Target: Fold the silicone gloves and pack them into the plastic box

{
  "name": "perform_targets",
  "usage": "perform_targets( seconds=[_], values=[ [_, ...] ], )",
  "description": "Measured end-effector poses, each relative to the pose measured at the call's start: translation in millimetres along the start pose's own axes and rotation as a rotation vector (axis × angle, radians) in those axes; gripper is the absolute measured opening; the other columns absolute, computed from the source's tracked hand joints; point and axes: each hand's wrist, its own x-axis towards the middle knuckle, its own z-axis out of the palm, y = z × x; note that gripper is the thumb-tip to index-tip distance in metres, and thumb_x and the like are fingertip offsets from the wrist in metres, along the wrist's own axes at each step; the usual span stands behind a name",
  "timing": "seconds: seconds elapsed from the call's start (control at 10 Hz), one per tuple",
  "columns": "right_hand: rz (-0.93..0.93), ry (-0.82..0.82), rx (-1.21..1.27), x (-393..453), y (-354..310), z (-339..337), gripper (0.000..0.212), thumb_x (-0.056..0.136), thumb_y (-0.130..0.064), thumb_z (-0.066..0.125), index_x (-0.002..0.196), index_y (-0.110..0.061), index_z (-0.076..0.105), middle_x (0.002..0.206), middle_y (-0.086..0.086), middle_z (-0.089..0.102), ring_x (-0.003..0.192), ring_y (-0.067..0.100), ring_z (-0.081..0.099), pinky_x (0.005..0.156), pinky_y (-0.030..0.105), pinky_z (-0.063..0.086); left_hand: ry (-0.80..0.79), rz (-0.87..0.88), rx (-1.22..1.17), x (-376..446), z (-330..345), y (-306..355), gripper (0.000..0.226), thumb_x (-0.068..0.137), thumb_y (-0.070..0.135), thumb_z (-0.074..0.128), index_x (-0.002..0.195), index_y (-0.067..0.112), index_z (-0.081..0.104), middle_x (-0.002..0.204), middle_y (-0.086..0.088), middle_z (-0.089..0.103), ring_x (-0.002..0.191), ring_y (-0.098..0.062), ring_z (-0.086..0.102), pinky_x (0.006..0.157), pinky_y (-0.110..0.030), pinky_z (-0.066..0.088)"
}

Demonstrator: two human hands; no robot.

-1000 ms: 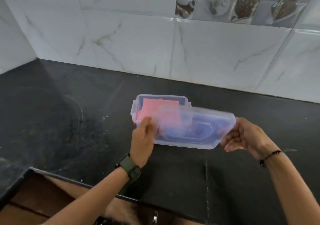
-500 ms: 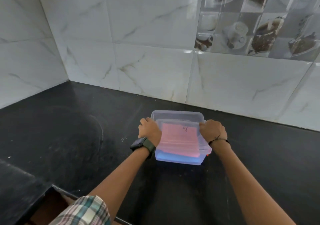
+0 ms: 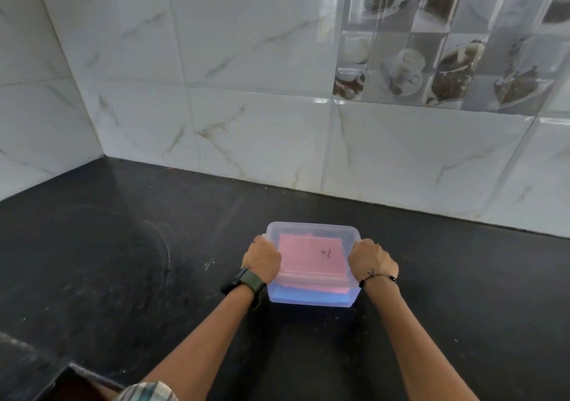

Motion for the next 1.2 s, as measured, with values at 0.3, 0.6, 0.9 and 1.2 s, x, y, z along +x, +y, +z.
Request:
perform_targets(
  seconds=[0.3,0.6,0.9,1.2],
  values=[
    [0.086,0.008,0.198,28.8,57.2,-48.2,0.033,0.091,-0.018,0.033,0.080,-0.004,0.061,0.077,0.010,0.054,0.069,0.027,0.051,0.064,0.030,0.039,0.036,0.176,-0.201,11.3,8.4,67.5,0.027,0.097,0.020,0.038,0.095,-0.003,0.054,0.095,-0.018,0.061,0.093,-0.036,0.059,0.074,-0.032,0.039],
    [0.161,0.117,0.130,116.0,150.7,-123.5,0.036,0.095,-0.020,0.031,0.092,0.000,0.061,0.103,0.020,0.067,0.090,0.034,0.061,0.069,0.030,0.040,-0.062,0.340,-0.300,33.5,76.9,207.1,0.023,0.098,0.018,0.037,0.084,0.003,0.045,0.075,-0.005,0.048,0.076,-0.023,0.047,0.069,-0.030,0.037],
    [0.151,-0.010,0.132,166.1,192.1,-86.5,0.034,0.094,-0.017,0.029,0.086,-0.004,0.059,0.100,0.016,0.067,0.074,0.026,0.053,0.067,0.030,0.040,-0.066,0.253,-0.194,51.8,131.9,229.3,0.021,0.099,0.020,0.036,0.086,0.005,0.043,0.088,-0.011,0.054,0.078,-0.020,0.047,0.076,-0.033,0.043],
    [0.115,0.026,0.154,171.7,188.8,-83.6,0.034,0.096,-0.021,0.027,0.083,-0.011,0.056,0.090,0.010,0.061,0.087,0.027,0.062,0.073,0.031,0.045,0.014,0.363,0.143,65.4,127.3,230.5,0.037,0.099,0.027,0.031,0.125,0.004,0.046,0.121,-0.014,0.053,0.110,-0.030,0.050,0.094,-0.038,0.042]
  ],
)
